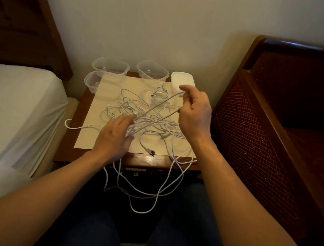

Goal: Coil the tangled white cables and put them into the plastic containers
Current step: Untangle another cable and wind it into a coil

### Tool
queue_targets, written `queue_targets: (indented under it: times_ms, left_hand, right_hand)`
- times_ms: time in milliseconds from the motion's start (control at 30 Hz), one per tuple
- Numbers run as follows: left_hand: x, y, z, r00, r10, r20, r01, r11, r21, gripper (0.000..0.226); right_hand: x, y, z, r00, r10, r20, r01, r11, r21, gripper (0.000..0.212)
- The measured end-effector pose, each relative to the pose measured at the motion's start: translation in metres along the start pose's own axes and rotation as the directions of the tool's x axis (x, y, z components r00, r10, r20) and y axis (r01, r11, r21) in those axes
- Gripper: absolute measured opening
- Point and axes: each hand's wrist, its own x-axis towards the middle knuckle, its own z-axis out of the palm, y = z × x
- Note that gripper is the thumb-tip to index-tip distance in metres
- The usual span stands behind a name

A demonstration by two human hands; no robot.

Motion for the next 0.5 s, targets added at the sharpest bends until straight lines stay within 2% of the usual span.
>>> queue_targets:
  times_ms: [133, 200, 267, 333, 433, 500]
  left_hand:
    - [0.013, 0.004, -0.017, 1.0, 0.019, 0.006, -0.018, 0.995, -0.103, 0.088]
    - [0.012, 0.014, -0.016, 0.997, -0.021, 0.072, 0.032, 0.988, -0.154, 0.108]
    - [0.006, 0.02, -0.011, 0.994, -0.073, 0.086, 0.083, 0.988, -0.129, 0.114]
    - [0.0, 0.021, -0.007, 0.998, -0.046, -0.036, 0.045, 0.999, -0.027, 0.091]
    - [-0.001, 0.02, -0.011, 0.964, 0.115, -0.24, -0.094, 0.991, 0.098, 0.03]
    - [0.003, 0.021, -0.019, 0.953, 0.146, -0.266, -0.134, 0.989, 0.063, 0.024]
  right_hand:
    - [0.004, -0.019, -0.003, 0.988, -0.044, -0.151, 0.055, 0.996, 0.071, 0.029]
    - [0.012, -0.027, -0.002, 0.985, -0.012, -0.171, 0.037, 0.989, 0.143, 0.029]
    - [0.021, -0.033, -0.003, 0.983, 0.015, -0.184, 0.016, 0.986, 0.166, 0.03]
    - [0.025, -0.035, -0.005, 0.978, 0.024, -0.207, 0.006, 0.989, 0.147, 0.03]
    - [0.022, -0.031, -0.012, 0.968, 0.079, -0.238, -0.051, 0.991, 0.12, 0.027]
    - [0.019, -0.022, -0.016, 0.967, 0.122, -0.224, -0.102, 0.99, 0.097, 0.025]
